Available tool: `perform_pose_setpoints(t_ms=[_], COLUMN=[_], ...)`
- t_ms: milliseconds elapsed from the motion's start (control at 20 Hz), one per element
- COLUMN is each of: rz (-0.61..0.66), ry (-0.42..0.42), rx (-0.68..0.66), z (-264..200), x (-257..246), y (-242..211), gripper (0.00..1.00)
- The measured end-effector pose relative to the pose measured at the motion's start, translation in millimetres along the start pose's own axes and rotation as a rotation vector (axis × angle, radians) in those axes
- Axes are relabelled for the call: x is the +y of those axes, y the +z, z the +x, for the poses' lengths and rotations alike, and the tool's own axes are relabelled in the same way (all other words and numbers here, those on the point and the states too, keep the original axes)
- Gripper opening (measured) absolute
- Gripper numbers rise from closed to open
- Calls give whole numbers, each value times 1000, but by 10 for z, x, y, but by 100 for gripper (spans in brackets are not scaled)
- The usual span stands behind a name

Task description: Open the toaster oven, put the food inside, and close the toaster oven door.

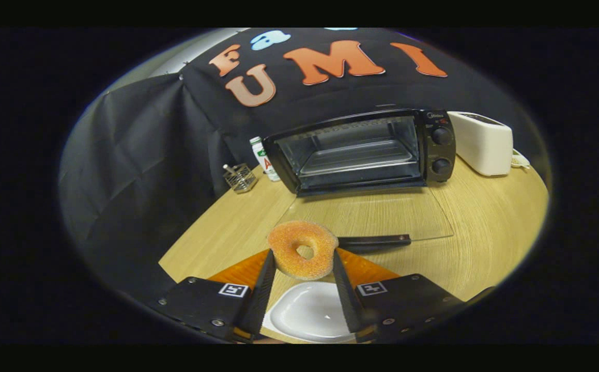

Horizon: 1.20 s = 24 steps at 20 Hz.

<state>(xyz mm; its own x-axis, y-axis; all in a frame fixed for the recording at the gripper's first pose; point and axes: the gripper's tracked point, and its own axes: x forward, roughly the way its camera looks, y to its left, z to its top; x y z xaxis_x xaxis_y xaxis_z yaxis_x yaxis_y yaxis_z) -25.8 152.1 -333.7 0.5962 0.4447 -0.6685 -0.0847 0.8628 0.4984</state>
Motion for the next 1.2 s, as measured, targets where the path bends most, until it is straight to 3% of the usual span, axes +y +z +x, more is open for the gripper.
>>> perform_pose_setpoints(t_ms=[250,550,1200], rz=[202,431,527], ry=[48,20,-56], rx=[-91,-181,-243], z=[296,705,1242], x=[10,-282,-671], y=[525,1004,1500], gripper=[62,61,61])
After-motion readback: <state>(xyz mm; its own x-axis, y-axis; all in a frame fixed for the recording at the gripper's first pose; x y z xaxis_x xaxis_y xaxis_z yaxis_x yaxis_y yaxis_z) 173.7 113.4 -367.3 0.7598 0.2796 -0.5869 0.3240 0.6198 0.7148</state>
